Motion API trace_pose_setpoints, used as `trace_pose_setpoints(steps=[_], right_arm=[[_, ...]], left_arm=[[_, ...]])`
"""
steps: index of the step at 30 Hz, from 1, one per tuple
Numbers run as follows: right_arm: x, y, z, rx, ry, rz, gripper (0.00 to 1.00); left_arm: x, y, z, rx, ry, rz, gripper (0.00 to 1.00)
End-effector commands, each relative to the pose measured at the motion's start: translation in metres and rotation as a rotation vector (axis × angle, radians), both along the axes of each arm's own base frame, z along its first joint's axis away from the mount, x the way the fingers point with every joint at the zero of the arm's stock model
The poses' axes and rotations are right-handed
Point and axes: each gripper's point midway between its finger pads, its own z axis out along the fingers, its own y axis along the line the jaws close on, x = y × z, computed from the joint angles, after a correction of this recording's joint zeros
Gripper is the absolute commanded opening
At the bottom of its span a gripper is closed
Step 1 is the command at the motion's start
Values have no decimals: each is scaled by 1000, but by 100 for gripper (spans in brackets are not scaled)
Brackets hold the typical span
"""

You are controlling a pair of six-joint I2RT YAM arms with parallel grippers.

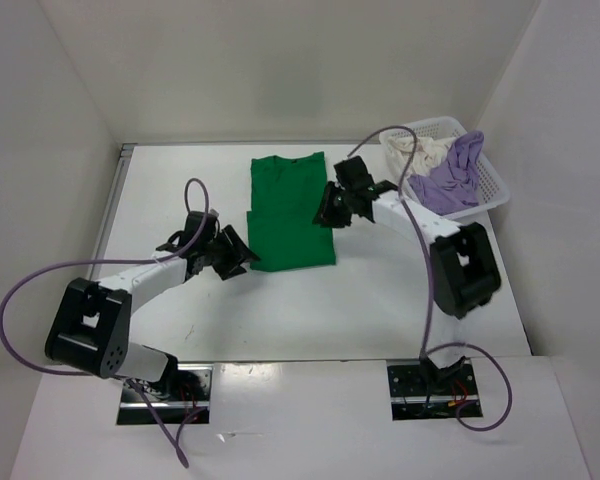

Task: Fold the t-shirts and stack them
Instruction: Fold the folded rectangular tshirt in 1/3 of the way, then grab one side of the 2/3 rectangular tshirt with both arms

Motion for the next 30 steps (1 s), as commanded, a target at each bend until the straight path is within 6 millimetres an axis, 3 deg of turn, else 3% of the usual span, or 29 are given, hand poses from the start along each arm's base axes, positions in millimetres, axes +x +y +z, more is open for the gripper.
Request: trace_pose_setpoints(steps=[1, 2, 4, 6, 8, 13, 15, 18, 24, 26, 30], right_arm=[[-31, -18, -9, 55, -4, -60, 39], [-38, -21, -5, 58, -10, -60, 43], [-53, -34, -19, 35, 20, -76, 50], [-58, -44, -16, 58, 23, -109, 53], [-65, -57, -29, 68, 66, -137, 55], [-72, -54, -53, 95, 127, -122, 56], [-73, -52, -61, 104, 140, -123, 56], [-74, -51, -72, 108, 165, -125, 50], [-68, -43, -82, 131, 187, -116, 42], [-71, -39, -87, 150, 212, -107, 37], [-69, -36, -88, 166, 212, -106, 22]], left_arm=[[-13, 4, -27, -4, 87, -1, 63], [-5, 2, -27, -6, 80, -1, 63], [-2, 2, -32, 3, 84, -10, 63], [3, -2, -37, 2, 94, -26, 63], [4, -3, -47, -1, 113, -32, 63], [4, 0, -61, 28, 134, -27, 56], [6, 1, -64, 35, 131, -21, 47], [11, 3, -64, 49, 124, -9, 32], [25, 2, -57, 58, 91, 5, 22], [27, 5, -58, 71, 87, 17, 20], [33, 5, -56, 76, 77, 23, 7]])
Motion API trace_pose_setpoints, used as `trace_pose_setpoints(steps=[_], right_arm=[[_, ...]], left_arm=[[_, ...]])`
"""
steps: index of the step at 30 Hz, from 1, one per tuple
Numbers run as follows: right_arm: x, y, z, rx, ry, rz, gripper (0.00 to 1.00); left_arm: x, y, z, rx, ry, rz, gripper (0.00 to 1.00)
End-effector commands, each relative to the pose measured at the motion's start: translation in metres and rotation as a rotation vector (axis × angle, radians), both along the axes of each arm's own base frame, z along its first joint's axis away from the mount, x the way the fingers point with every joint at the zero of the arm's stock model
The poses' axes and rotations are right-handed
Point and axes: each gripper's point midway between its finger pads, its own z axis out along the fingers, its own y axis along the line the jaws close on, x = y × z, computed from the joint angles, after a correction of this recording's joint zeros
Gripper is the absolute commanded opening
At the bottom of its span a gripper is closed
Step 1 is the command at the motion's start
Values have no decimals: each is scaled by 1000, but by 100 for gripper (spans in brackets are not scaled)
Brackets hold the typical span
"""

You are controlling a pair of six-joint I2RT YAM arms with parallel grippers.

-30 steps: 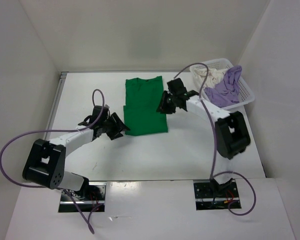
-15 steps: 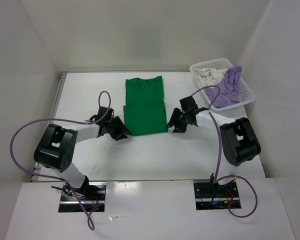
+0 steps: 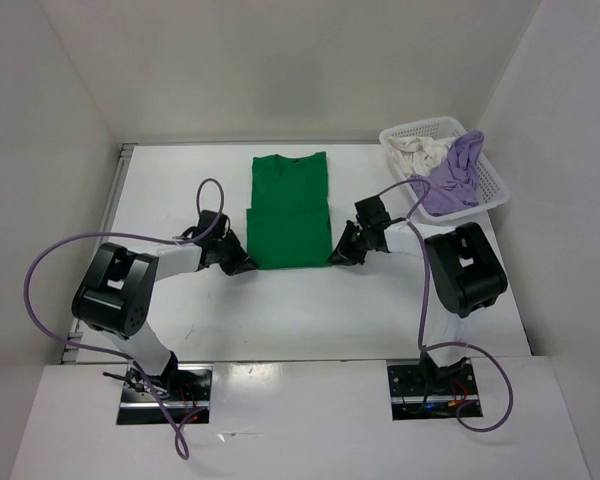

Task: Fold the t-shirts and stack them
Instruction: Grab one side of the 2/3 rectangular tshirt with both arms, then fold the long partially folded tshirt into a neat square

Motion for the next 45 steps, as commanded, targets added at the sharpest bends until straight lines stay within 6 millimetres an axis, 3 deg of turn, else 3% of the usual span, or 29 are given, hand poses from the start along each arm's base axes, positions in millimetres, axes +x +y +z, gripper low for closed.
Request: trace_pose_setpoints(steps=[1, 2, 4, 6, 8, 9, 11, 13, 14, 16, 17, 20, 21, 22, 25, 26, 27, 28, 29, 30, 31, 34, 35, 36, 37, 38, 39, 40, 45], right_arm=[[9, 9, 3, 34, -32, 12, 17], [6, 8, 0, 31, -24, 12, 7], [6, 6, 2, 19, -25, 4, 0], [-1, 1, 2, 1, -9, -2, 0], [-6, -3, 15, 1, -27, -17, 0], [-23, -1, 12, -18, -5, 5, 0], [-37, 1, 31, -7, -27, -7, 0], [-68, 3, 28, -20, 12, 16, 0], [-76, 6, 44, 4, -19, 22, 0], [-100, 6, 51, 8, 13, 30, 0], [-105, 4, 67, 30, -26, 31, 0], [-103, -1, 98, 35, -78, 3, 0], [-90, 0, 121, 56, -132, -8, 0], [-82, 0, 128, 60, -155, 11, 0], [-41, -2, 142, 28, -200, 10, 0], [-27, -6, 144, 19, -210, -1, 0], [-6, -1, 163, 29, -263, 1, 0], [9, 1, 147, 4, -227, 4, 0], [24, 2, 147, -6, -244, 13, 0], [47, 1, 162, 0, -286, -1, 0], [61, 5, 142, -27, -249, 3, 0], [106, 1, 150, -33, -294, -17, 0], [116, 5, 129, -45, -256, -15, 0], [134, 4, 139, -41, -292, -21, 0], [143, 1, 133, -47, -281, -31, 0], [152, 3, 111, -64, -250, -19, 0], [165, 1, 115, -59, -270, -31, 0], [173, -2, 110, -61, -265, -40, 0], [205, -7, 82, -92, -235, -57, 0]], left_arm=[[14, 6, 0, 48, -31, 11, 1], [12, 7, -1, 51, -22, 11, 0], [8, 8, 3, 59, -31, -3, 0], [-4, 12, 3, 69, -18, -14, 0], [-17, 14, 12, 65, -18, -29, 0], [-26, 13, 15, 51, -9, -52, 0], [-49, 15, 23, 39, 20, -76, 0], [-68, 12, 32, 5, 37, -111, 0], [-81, 13, 45, -8, 34, -119, 0], [-97, 11, 61, -46, 27, -142, 0], [-110, 13, 77, -62, 7, -150, 0], [-113, 13, 113, -68, -43, -173, 0], [-110, 10, 123, -83, -63, -182, 0], [-98, 6, 142, -93, -117, -184, 0], [-60, 5, 165, -63, -208, -173, 0], [-35, 3, 179, -43, -253, -167, 0], [-19, 6, 184, -25, -275, -151, 0], [2, 9, 176, -3, -272, -135, 0], [15, 10, 177, -3, -283, -125, 0], [30, 15, 176, 9, -287, -101, 0], [45, 14, 186, 16, -309, -91, 0], [87, 20, 150, 46, -260, -54, 0], [101, 23, 154, 51, -282, -38, 0], [109, 22, 149, 57, -283, -44, 0], [117, 24, 143, 59, -279, -35, 0], [125, 26, 123, 57, -241, -35, 0], [137, 24, 127, 54, -261, -34, 0], [142, 23, 110, 59, -228, -35, 0], [176, 22, 91, 78, -231, -20, 1]])
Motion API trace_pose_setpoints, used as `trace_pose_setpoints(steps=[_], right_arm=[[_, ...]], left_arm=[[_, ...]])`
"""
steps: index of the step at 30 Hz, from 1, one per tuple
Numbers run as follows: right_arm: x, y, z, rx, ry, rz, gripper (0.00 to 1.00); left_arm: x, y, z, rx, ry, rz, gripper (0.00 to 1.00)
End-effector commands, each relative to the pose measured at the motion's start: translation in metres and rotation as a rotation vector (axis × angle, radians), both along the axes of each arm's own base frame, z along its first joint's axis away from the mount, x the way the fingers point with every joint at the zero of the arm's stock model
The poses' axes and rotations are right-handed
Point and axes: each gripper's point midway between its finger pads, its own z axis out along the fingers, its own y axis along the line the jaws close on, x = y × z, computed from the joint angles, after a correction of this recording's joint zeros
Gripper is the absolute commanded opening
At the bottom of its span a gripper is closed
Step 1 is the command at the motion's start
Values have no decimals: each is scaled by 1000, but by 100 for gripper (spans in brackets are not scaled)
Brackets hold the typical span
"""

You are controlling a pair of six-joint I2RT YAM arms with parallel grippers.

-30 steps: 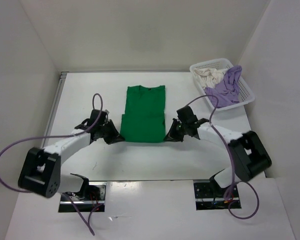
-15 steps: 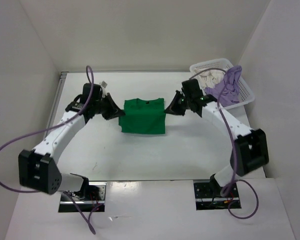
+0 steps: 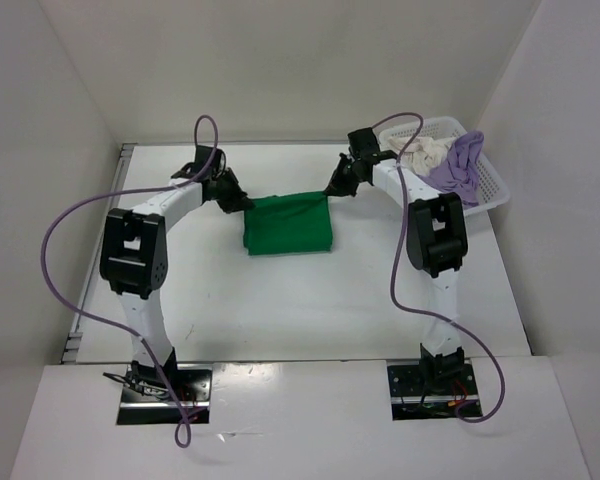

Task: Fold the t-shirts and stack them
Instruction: Fold the long partially folded tshirt into a neat square, then put the neatly folded tshirt into the corner of the board with the left arm

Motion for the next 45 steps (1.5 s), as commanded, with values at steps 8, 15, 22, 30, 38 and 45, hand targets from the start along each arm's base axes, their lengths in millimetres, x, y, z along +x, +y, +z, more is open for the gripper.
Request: trace_pose_setpoints(steps=[8, 15, 22, 30, 38, 45], right_arm=[[56, -6, 21, 0, -88, -14, 27], [37, -18, 79, -24, -192, -14, 44], [-39, 23, 43, 79, -105, 104, 4], [-88, 23, -38, 55, 71, 117, 1], [-101, 8, -67, -10, 122, 81, 1], [-98, 8, -17, 5, 45, 75, 20]], left_arm=[[76, 13, 49, -21, -217, 70, 46], [54, 0, 85, -48, -288, 19, 53], [-29, -81, 28, -184, -150, -134, 48], [-65, -86, -44, -135, 1, -143, 46], [-88, -65, -57, -100, 42, -125, 56], [-80, -22, 11, -22, -118, -52, 76]])
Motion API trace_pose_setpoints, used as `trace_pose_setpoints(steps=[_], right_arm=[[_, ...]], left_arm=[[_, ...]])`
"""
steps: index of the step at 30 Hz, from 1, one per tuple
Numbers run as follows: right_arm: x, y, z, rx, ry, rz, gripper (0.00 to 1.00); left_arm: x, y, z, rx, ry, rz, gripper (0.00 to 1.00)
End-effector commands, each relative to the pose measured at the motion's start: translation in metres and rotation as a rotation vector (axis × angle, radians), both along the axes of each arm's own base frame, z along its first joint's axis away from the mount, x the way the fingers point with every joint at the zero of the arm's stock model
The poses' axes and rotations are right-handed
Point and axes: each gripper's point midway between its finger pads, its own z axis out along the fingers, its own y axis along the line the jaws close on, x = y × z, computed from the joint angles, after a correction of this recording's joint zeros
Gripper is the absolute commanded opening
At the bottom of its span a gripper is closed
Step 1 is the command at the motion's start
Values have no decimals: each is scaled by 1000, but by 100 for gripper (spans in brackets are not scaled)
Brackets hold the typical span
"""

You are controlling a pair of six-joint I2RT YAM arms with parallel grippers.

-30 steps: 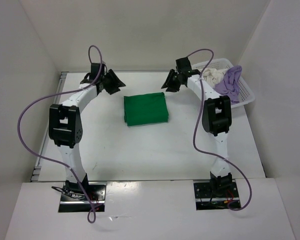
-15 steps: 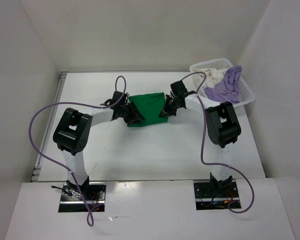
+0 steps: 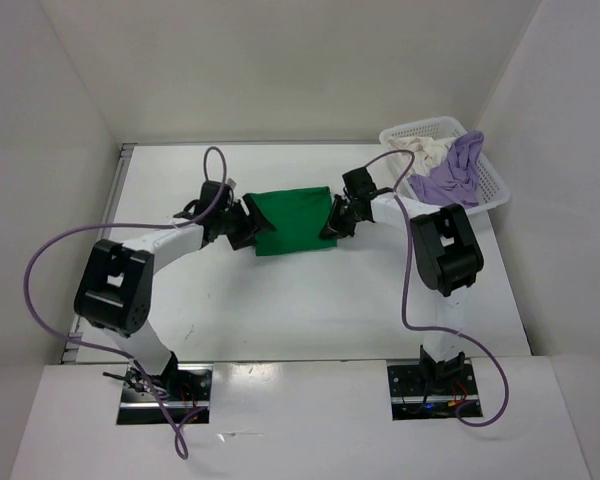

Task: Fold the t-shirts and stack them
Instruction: Put the neatly folded tshirt into the corner of the board with the left arm

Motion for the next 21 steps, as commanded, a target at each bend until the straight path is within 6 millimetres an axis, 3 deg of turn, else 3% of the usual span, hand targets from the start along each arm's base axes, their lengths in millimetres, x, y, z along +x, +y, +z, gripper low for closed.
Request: trace_pose_setpoints(steps=[1, 3, 5, 6, 7, 8, 9, 14, 15, 19, 21], right_arm=[[10, -7, 57, 5, -130, -24, 24], [7, -8, 70, 10, -144, -24, 35], [7, -8, 94, 30, -196, -25, 39], [2, -10, 96, 34, -193, -32, 42], [-3, -10, 113, 54, -224, -27, 42], [-8, -12, 113, 56, -229, -27, 43], [-12, -13, 118, 60, -239, -28, 43], [-35, -17, 152, 111, -308, -20, 44], [-40, -19, 151, 108, -300, -20, 44], [-54, -24, 157, 113, -314, -20, 44], [-56, -29, 160, 114, -322, -29, 44]], left_arm=[[13, 32, 26, 65, -90, 60, 78], [20, 50, 22, 67, -82, 92, 81], [25, 58, 10, 86, -64, 97, 81], [30, 62, 9, 92, -66, 100, 82], [33, 66, -4, 109, -45, 95, 82], [42, 69, -3, 115, -54, 96, 82], [45, 69, -17, 126, -29, 87, 82], [66, 57, -34, 94, -25, 37, 82], [67, 57, -45, 98, -3, 36, 81], [78, 52, -53, 70, 0, 39, 72], [85, 39, -54, 68, -8, 15, 63]])
